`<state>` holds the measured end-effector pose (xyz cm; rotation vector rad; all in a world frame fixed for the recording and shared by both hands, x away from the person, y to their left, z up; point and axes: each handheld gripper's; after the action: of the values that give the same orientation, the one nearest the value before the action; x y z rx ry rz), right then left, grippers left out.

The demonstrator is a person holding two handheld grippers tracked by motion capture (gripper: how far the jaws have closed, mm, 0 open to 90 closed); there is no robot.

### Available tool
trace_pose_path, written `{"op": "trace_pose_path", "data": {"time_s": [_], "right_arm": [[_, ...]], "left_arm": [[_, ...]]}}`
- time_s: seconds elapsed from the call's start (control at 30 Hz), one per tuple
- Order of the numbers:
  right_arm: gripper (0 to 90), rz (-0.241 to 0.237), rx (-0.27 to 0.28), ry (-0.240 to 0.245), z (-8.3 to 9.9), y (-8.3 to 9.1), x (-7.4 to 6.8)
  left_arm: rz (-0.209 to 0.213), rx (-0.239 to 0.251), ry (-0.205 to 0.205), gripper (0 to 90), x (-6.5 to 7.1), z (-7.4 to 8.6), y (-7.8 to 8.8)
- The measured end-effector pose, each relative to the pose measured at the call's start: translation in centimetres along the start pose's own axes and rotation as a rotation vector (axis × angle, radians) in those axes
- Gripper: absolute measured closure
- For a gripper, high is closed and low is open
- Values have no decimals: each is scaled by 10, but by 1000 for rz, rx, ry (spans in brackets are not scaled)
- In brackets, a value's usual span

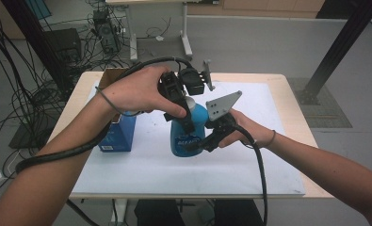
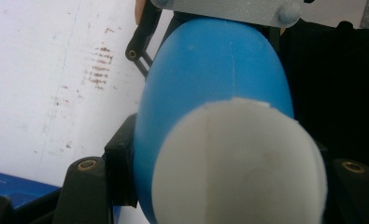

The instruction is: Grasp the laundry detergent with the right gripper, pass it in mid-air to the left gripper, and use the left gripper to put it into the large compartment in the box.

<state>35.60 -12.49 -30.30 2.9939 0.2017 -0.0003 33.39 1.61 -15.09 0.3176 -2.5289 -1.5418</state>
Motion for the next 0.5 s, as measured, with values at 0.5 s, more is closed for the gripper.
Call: {"op": "trace_pose_path", "data": {"time_s": [0.5], "right_arm": [[415,-5,1,5,-2,-1,0]], "left_arm": [[-13,0,4,371,2,-1,2]]}}
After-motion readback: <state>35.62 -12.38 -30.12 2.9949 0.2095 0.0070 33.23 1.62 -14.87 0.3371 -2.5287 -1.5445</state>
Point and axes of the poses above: each handheld gripper's, and its own axes: y roughly backward along the jaws, z roughly out of its underside, x roughly to its right, and after that the axes turned 15 degrees about x, right-handed
